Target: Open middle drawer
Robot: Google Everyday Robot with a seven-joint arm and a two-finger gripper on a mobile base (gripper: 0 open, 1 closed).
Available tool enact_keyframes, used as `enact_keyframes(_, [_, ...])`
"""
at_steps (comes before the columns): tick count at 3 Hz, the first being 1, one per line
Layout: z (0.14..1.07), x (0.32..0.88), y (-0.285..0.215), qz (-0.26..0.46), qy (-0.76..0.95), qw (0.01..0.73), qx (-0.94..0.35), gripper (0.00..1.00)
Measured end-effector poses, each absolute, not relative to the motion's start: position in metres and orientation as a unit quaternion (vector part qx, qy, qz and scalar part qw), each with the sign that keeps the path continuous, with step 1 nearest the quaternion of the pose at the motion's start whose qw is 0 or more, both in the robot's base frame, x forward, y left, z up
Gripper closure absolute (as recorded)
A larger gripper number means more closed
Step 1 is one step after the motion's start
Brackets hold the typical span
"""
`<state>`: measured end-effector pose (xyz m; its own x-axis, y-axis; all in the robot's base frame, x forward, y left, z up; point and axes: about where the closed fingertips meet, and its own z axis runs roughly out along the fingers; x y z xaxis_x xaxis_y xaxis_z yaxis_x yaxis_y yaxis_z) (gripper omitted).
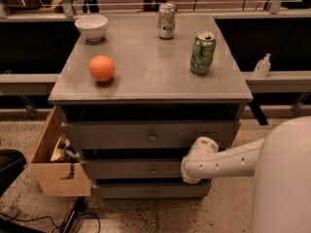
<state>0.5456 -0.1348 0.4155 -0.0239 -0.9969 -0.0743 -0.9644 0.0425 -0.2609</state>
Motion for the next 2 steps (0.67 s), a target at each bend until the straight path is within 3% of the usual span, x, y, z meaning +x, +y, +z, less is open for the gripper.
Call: enact_keyframes(2, [0.4154,0.5455,-0.1347,-0.068,0.712,0.118,-0.688,1.00])
